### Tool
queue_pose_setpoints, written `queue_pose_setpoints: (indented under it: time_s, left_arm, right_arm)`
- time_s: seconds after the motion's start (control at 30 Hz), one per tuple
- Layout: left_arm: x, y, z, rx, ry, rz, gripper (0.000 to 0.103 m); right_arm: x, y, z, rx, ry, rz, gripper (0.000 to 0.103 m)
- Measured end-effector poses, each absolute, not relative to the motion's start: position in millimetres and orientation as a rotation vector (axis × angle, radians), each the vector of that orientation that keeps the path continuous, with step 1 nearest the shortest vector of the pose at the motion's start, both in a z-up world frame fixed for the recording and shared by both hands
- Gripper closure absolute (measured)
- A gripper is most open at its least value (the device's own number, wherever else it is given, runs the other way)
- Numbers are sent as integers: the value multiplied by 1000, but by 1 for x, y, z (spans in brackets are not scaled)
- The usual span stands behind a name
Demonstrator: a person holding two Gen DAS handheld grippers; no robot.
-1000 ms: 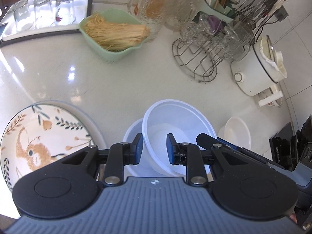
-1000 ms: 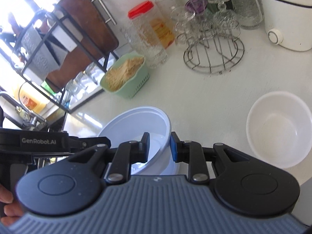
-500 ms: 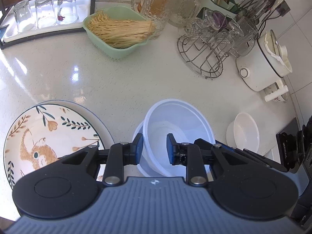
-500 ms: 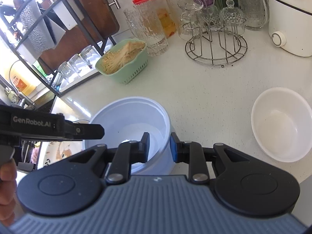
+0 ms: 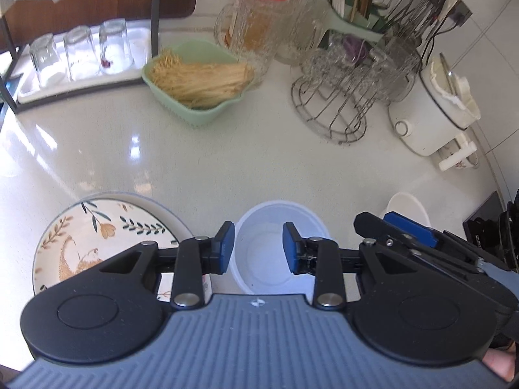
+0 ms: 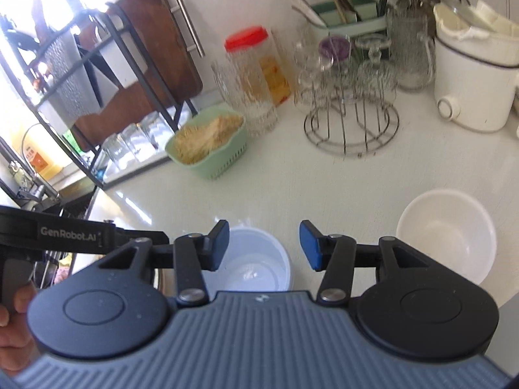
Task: Organize plates and bowls
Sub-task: 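Open both grippers and release the bowl stack, then move both grippers toward the remaining white ceramic bowl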
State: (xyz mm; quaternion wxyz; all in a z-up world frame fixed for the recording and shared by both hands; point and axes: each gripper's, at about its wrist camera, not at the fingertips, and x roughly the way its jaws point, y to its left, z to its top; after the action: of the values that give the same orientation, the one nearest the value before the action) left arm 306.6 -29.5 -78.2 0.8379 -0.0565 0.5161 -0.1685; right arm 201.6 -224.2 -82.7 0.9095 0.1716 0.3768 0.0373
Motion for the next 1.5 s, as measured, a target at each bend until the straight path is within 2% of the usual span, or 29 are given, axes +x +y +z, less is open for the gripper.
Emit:
queue_pose_setpoints:
  time_s: [0.67, 1.03, 1.5]
  left_arm:
    - [248, -48, 0, -68, 907, -429, 66]
    - [231, -60, 6, -67, 877, -451, 66]
    - [223, -124, -9, -28, 904, -531, 66]
  right_arm:
    - [158, -238, -10, 368, 594, 48, 51]
    - [136, -249, -9, 351, 577, -10, 51]
    - [100, -295, -26, 392, 599, -124, 51]
